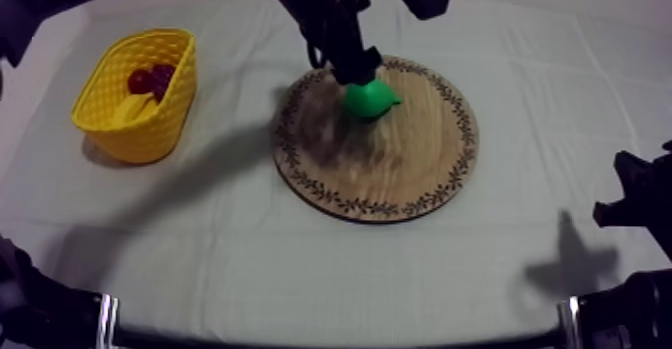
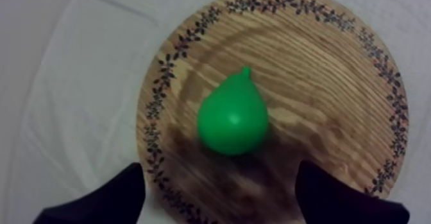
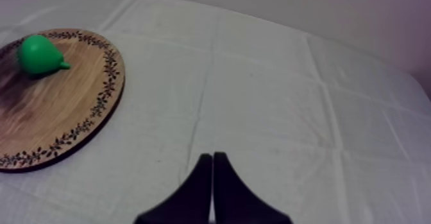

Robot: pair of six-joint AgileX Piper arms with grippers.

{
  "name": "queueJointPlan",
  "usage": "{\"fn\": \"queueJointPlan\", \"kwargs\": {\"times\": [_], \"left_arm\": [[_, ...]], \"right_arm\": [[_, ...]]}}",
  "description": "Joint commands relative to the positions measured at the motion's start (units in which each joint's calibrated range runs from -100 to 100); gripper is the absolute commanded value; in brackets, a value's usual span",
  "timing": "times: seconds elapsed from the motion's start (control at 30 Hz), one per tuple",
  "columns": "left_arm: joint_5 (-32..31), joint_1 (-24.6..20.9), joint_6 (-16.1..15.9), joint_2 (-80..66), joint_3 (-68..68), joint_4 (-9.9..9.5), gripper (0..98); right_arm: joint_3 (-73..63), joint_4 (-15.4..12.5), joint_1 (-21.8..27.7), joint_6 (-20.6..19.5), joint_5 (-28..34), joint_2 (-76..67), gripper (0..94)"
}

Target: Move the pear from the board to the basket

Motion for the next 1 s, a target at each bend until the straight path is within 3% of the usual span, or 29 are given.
{"fn": "queueJointPlan", "kwargs": {"times": [0.0, 0.47, 0.97], "left_arm": [[-0.40, 0.06, 0.04, 2.09, -0.66, 0.04, 84.8], [-5.22, 0.14, -0.69, 12.74, -6.60, -0.47, 80.3], [-5.94, 0.32, -1.07, 18.72, -9.83, -1.90, 79.0]], "right_arm": [[0.05, 0.02, 0.00, 0.01, 0.01, -0.05, 0.3], [0.05, 0.02, 0.00, 0.01, 0.01, -0.05, 0.3], [0.05, 0.02, 0.00, 0.01, 0.01, -0.05, 0.3]]}}
